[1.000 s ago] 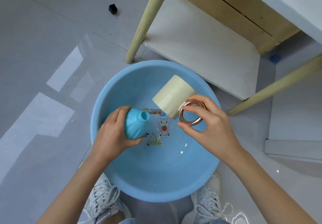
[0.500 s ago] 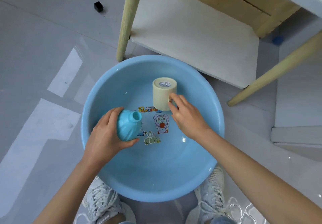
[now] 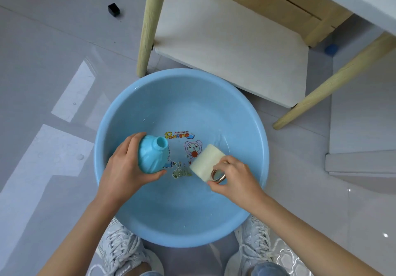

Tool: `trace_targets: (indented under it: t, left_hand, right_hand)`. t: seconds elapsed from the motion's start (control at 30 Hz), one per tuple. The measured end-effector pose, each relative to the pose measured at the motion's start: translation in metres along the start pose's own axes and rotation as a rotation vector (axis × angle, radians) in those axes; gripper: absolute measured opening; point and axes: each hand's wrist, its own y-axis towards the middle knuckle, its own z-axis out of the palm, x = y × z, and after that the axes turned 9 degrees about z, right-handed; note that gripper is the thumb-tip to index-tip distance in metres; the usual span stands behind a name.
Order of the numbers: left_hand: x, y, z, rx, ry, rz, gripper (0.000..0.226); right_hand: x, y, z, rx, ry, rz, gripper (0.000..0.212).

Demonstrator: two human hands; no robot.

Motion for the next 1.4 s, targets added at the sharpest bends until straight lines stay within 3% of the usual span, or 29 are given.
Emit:
trace_targets:
  t: [0.2,0.37,0.5,0.57,0.7,0.77,0.93,1.17,1.3,1.4]
  left_hand:
    - [0.0,0.001,0.0,0.004,-0.012,-0.007,0.095]
    - [0.0,0.0,0.0,-0.002,-0.014,0.0,0.096]
    - [-0.001,0.0,-0.001,-0.008,-0.021,0.001,0.096]
    - [0.0,0.0,-0.001,-0.012,-0.019,0.006,0.096]
    - [-0.002,0.0,-0.002,-0.023,-0.026,0.013,0.095]
    - [-0.002,0.0,-0.002,-0.023,-0.024,0.019,0.095]
    - [-0.003,0.001,-0.004,-0.029,-0.015,0.034,0.094]
    - [-0.002,0.001,-0.005,-0.038,-0.019,0.049,0.093]
    - [-0.001,0.001,-0.005,-0.039,-0.022,0.053,0.093]
    - [0.0,0.001,-0.004,-0.034,-0.02,0.061,0.093]
  right_hand:
    - [0.021,-0.016,0.007,0.17,0.238,0.142,0.039]
    - [0.021,-0.007,-0.007,0.3,0.652,0.473,0.015]
    - [0.011,-0.001,-0.016,0.307,0.928,0.583,0.002]
    - [0.009,0.0,-0.025,0.273,1.067,0.587,0.008]
    - [0.012,0.004,-0.052,0.227,1.27,0.492,0.047]
    - [0.017,0.008,-0.065,0.21,1.3,0.429,0.062]
    - [0.034,0.016,-0.088,0.164,1.281,0.323,0.064]
    - [0.06,0.016,-0.095,0.128,1.112,0.239,0.049]
    - [0.071,0.013,-0.097,0.081,1.018,0.224,0.027]
    - [0.075,0.011,-0.099,0.057,1.014,0.171,0.028]
